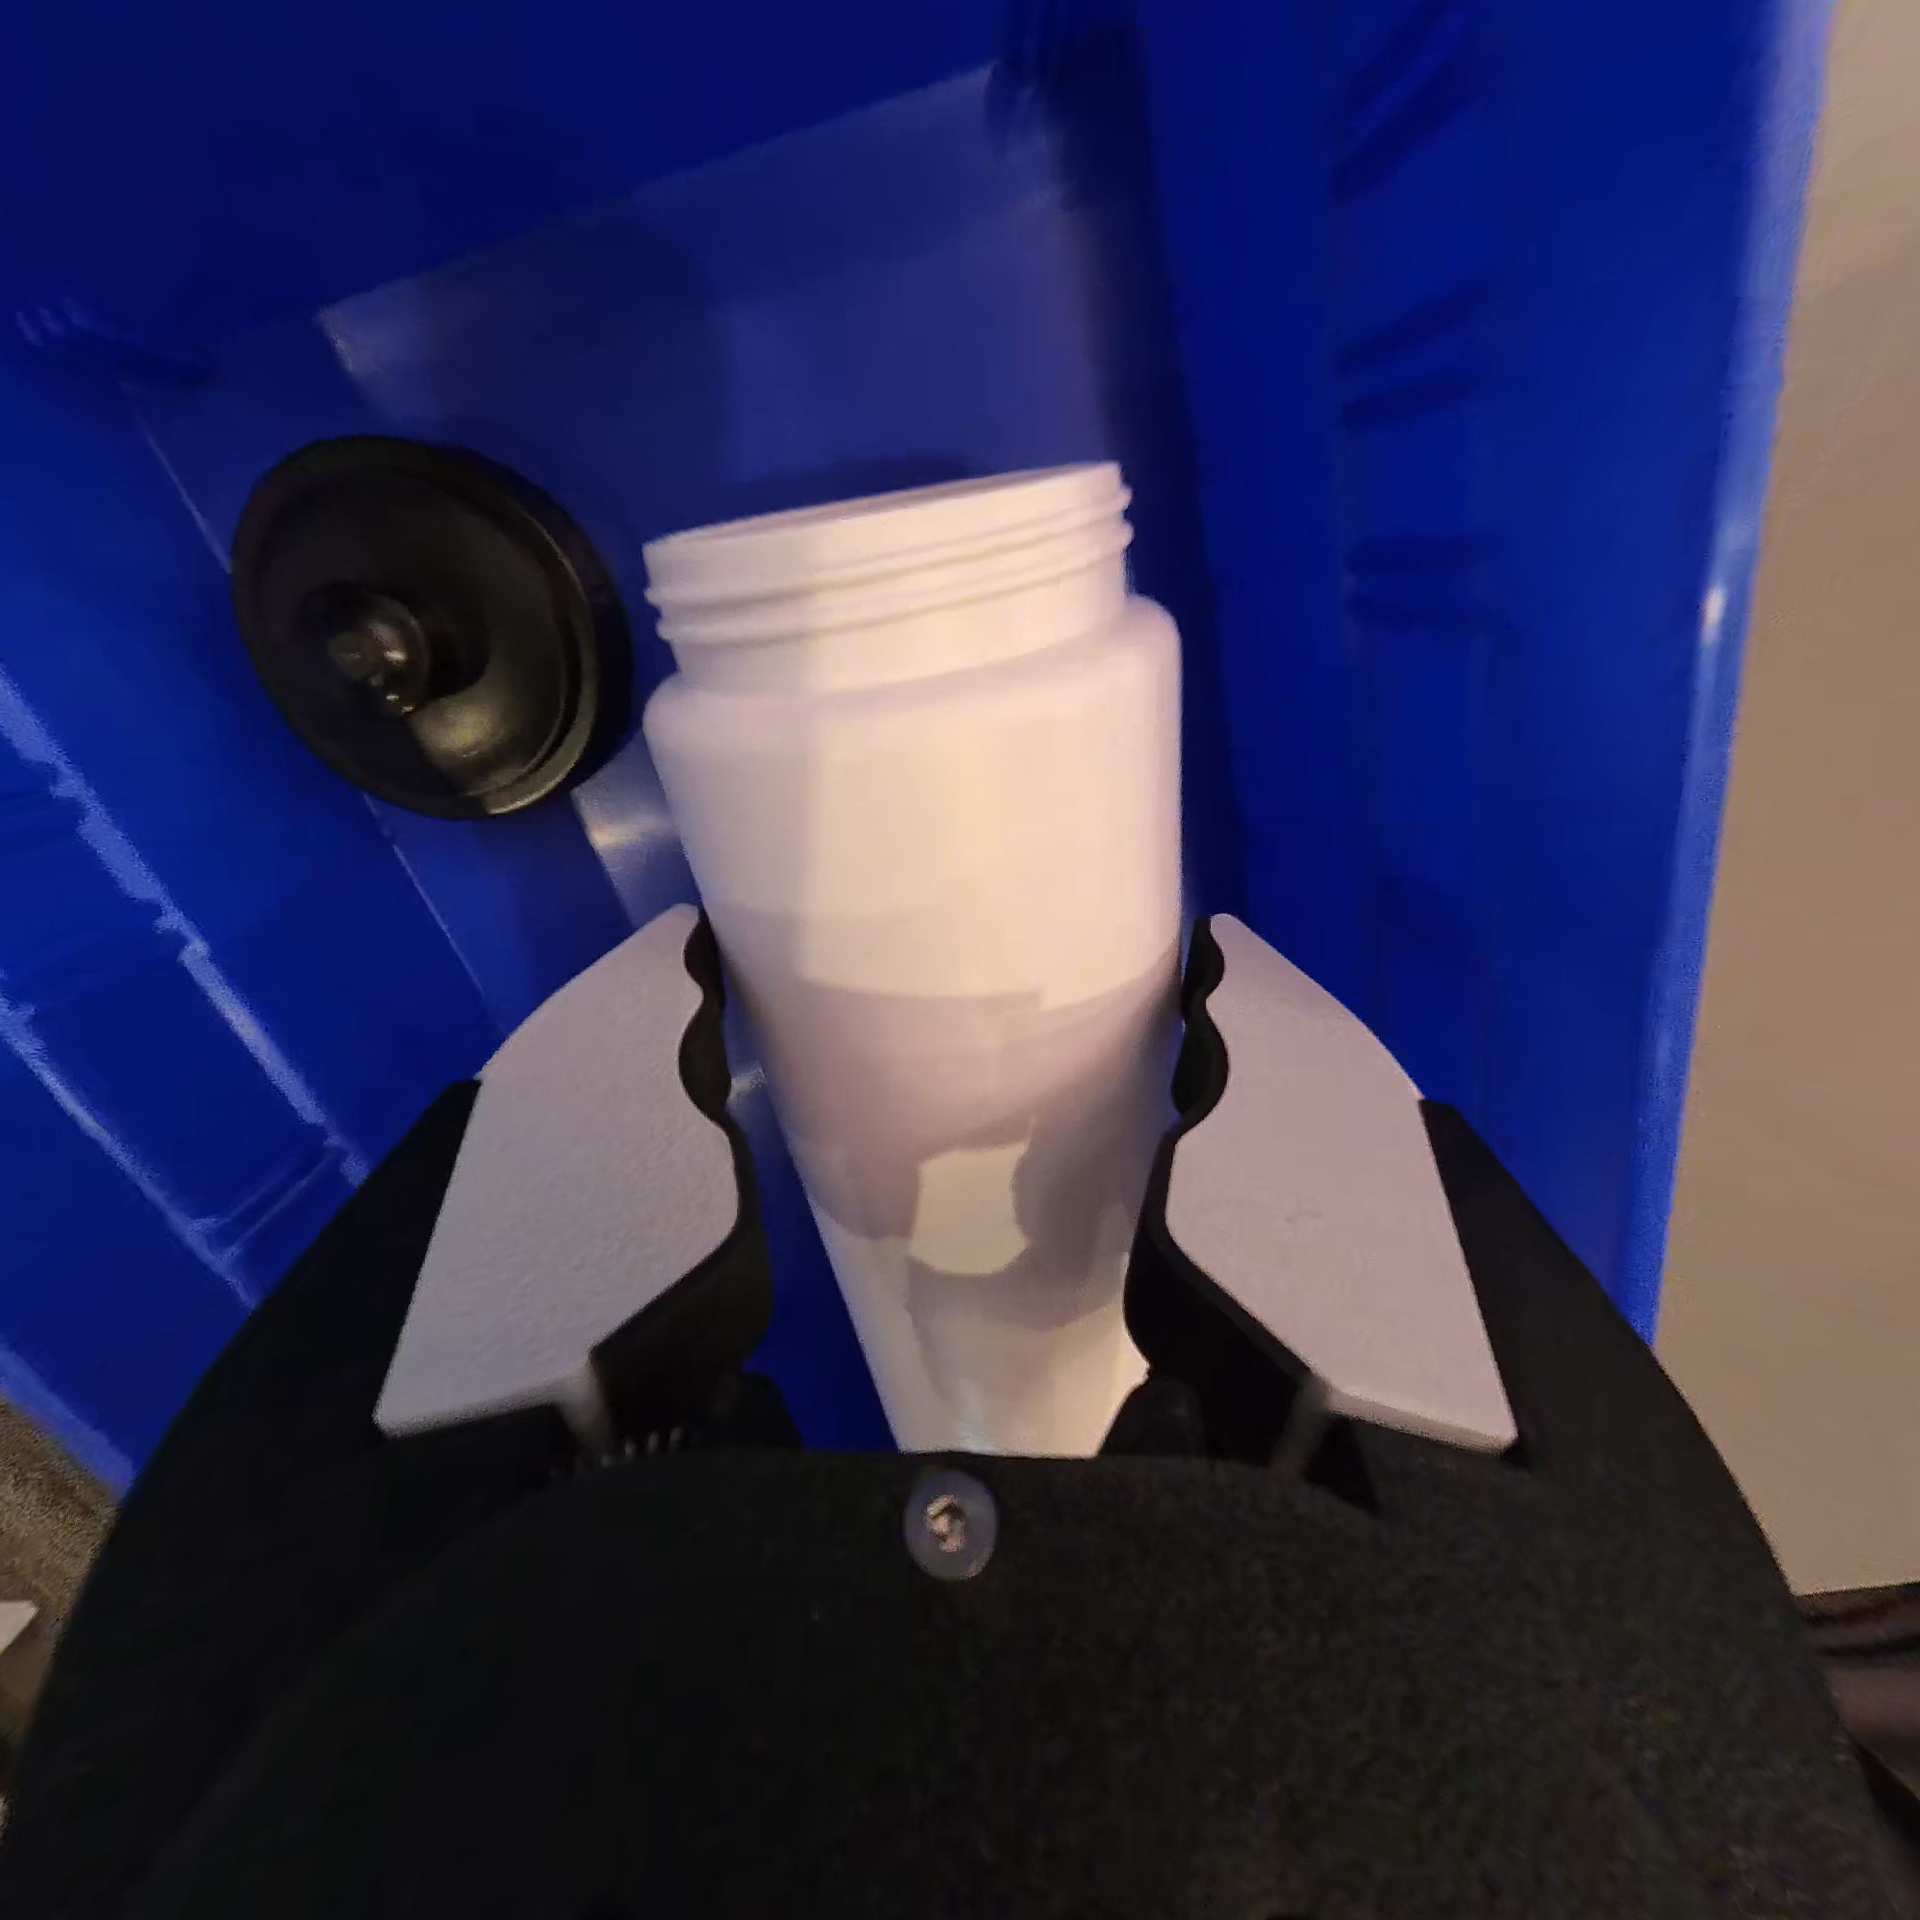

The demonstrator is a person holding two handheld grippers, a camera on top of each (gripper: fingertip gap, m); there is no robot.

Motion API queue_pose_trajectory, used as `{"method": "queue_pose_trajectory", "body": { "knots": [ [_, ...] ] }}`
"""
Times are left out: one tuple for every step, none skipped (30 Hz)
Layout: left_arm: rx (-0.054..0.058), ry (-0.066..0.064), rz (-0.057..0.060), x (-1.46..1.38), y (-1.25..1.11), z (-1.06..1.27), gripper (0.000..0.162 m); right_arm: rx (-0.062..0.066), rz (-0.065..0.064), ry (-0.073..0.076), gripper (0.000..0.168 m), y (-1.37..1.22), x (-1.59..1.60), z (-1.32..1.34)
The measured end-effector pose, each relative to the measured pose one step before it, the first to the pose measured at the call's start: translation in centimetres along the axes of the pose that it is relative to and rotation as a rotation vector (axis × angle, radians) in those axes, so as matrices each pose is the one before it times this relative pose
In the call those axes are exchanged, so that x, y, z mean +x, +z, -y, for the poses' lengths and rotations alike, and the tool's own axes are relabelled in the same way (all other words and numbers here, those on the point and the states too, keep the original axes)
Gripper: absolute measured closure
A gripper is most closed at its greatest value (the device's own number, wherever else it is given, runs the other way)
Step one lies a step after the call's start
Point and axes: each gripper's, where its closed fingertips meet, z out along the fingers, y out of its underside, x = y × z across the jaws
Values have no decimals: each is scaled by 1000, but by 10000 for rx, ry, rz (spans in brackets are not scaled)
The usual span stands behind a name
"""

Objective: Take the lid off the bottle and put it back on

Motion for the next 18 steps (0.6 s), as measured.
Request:
{"method": "queue_pose_trajectory", "body": {
  "knots": [
    [164, -28, 14, -115, -461, 88, 77, -8, 1, -9, 118, 40, -23, -7],
    [247, -7, 21, -119, -496, 215, 77, -20, 3, -18, 118, 33, -35, -26],
    [280, -10, 33, -133, -527, 276, 77, -27, 13, -23, 118, 59, -57, -25],
    [255, -37, 26, -138, -514, 262, 77, -24, 7, -24, 118, 60, -57, -32],
    [289, -26, -6, -84, -485, 315, 77, -25, 2, -27, 118, 71, -58, -14],
    [295, 5, -27, -51, -457, 362, 77, -28, 5, -30, 118, 61, -65, -22],
    [325, 10, 2, -61, -458, 422, 77, -24, 4, -33, 118, 56, -67, -21],
    [372, 5, 14, -83, -474, 521, 77, -21, 3, -32, 118, 52, -62, -10],
    [416, -42, 15, -108, -513, 593, 77, -20, 5, -26, 118, 49, -55, -23],
    [411, -93, -2, -97, -515, 590, 77, -18, 4, -23, 118, 45, -42, -4],
    [429, -41, -9, -88, -534, 626, 77, -20, 3, -24, 118, 42, -42, -22],
    [498, -2, 17, -98, -569, 727, 78, -20, -4, -24, 118, 33, -23, -24],
    [488, -15, 49, -136, -606, 720, 78, -16, -14, -19, 118, 43, -7, -13],
    [450, -17, 27, -105, -601, 663, 78, -12, -5, -16, 118, 16, -16, -12],
    [508, 0, 3, -89, -642, 754, 78, -12, 12, -17, 118, 25, -39, 0],
    [607, 7, -23, -41, -639, 904, 78, -15, 16, -23, 118, 36, -49, -17],
    [588, -18, -36, -38, -645, 882, 79, -22, 4, -25, 118, 31, -31, -25],
    [491, -53, -95, 35, -627, 759, 79, -23, -11, -23, 118, 32, -21, -19]
  ]
}}
